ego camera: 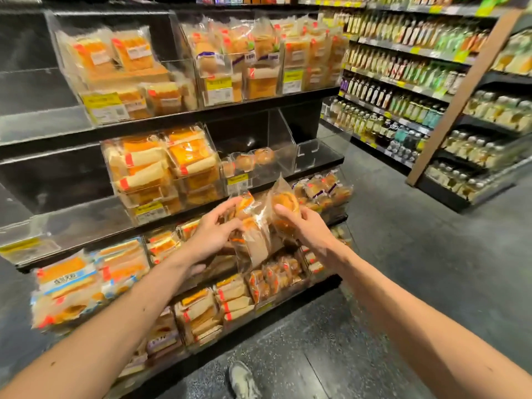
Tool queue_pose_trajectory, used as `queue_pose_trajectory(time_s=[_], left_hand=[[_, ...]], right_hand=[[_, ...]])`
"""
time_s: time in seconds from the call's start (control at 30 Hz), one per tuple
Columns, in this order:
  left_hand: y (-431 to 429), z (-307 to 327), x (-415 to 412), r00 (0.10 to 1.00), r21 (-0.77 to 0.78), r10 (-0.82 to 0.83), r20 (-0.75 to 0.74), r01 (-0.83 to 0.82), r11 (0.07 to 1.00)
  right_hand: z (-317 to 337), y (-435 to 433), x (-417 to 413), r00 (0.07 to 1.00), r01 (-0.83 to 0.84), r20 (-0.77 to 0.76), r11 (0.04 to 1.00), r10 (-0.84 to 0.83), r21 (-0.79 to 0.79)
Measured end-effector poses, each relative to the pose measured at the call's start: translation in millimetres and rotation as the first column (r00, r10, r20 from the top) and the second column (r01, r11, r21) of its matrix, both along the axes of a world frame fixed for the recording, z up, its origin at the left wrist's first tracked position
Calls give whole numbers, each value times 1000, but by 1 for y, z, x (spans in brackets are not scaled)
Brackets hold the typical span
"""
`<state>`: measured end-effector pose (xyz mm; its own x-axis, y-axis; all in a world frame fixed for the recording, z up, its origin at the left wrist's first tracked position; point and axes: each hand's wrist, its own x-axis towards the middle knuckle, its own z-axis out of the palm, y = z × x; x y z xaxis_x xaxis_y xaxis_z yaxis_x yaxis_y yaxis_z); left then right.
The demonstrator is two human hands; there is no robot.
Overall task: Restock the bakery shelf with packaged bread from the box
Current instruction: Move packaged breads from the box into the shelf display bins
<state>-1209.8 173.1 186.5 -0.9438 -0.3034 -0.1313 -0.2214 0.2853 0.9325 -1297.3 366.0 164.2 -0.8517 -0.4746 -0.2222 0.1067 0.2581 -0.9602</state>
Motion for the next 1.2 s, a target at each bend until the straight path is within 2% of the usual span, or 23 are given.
queue_pose_trajectory(time_s=[0.1,0.27,0.4,0.47,0.57,0.67,0.77,0.9,0.97,1.07,1.2], left_hand=[[-16,-5,-49,1000,110,13,19,-15,994],[-61,-7,-128,998,242,9,60,-24,970],[-107,7,-176,999,206,3,40,-11,979],[-127,13,-193,999,235,28,38,-37,971],[-158,23,-210,997,207,20,77,-36,978],[-182,29,-222,994,232,24,110,-49,972],[-190,25,-228,989,416,47,141,-102,903],[-191,20,-235,987,468,59,147,-122,875],[-187,19,-237,987,551,54,155,-131,824],[-173,18,-240,965,574,210,157,-262,776],[-153,22,-243,935,597,323,148,-345,724]], right_hand=[[-1,-14,-54,1000,13,0,1000,-13,19],[9,-54,-144,998,-55,-33,994,58,97],[15,-90,-207,987,-39,-151,992,57,121],[19,-104,-234,958,-48,-267,978,103,202],[25,-127,-273,845,-59,-461,904,272,424],[20,-157,-314,712,-72,-549,824,437,562],[0,-190,-353,584,-127,-529,713,615,689],[-34,-236,-396,473,-231,-439,588,764,775],[-50,-254,-409,409,-268,-390,517,825,813],[-70,-275,-417,270,-293,-318,392,909,872],[-87,-290,-414,212,-331,-217,279,953,901]])
